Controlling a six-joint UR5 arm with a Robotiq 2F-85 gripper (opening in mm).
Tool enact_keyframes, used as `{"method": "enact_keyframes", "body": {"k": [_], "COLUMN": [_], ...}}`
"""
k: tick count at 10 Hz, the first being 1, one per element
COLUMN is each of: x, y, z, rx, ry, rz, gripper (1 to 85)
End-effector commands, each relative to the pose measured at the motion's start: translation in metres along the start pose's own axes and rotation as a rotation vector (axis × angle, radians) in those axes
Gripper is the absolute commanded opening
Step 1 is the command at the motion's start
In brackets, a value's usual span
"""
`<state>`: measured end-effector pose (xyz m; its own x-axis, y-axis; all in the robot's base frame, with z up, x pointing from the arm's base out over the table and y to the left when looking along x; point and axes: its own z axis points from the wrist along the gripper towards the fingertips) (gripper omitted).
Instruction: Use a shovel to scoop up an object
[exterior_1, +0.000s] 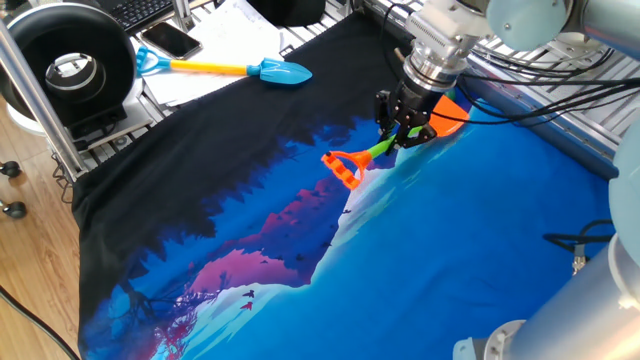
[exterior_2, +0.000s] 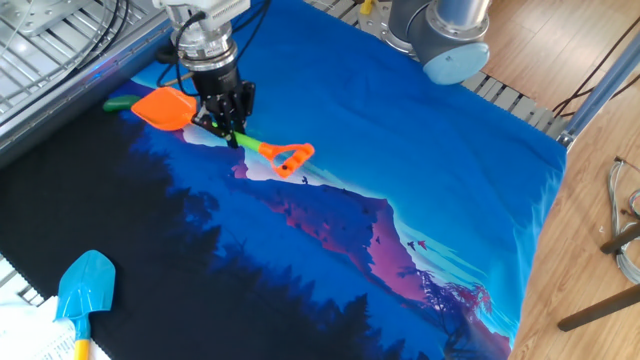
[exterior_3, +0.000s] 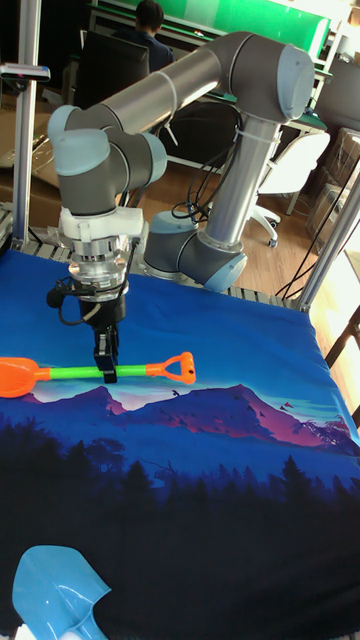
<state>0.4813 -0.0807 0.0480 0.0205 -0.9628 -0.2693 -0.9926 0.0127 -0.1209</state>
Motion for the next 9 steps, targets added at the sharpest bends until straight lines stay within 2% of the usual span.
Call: {"method": "enact_keyframes", "body": {"k": [1,3,6,9], "x": [0.002,-0.002,-0.010,0.001], "y": [-0.006,-0.003,0.002,-0.001], "z": [-0.002,-0.005,-0.019,-0.036], "rx": [0.022,0.006,-0.035,-0.048], "ry": [0.006,-0.023,-0.103,-0.130], "rz": [0.024,-0.022,-0.097,-0.136], "gripper": [10.0,10.0,10.0,10.0]}}
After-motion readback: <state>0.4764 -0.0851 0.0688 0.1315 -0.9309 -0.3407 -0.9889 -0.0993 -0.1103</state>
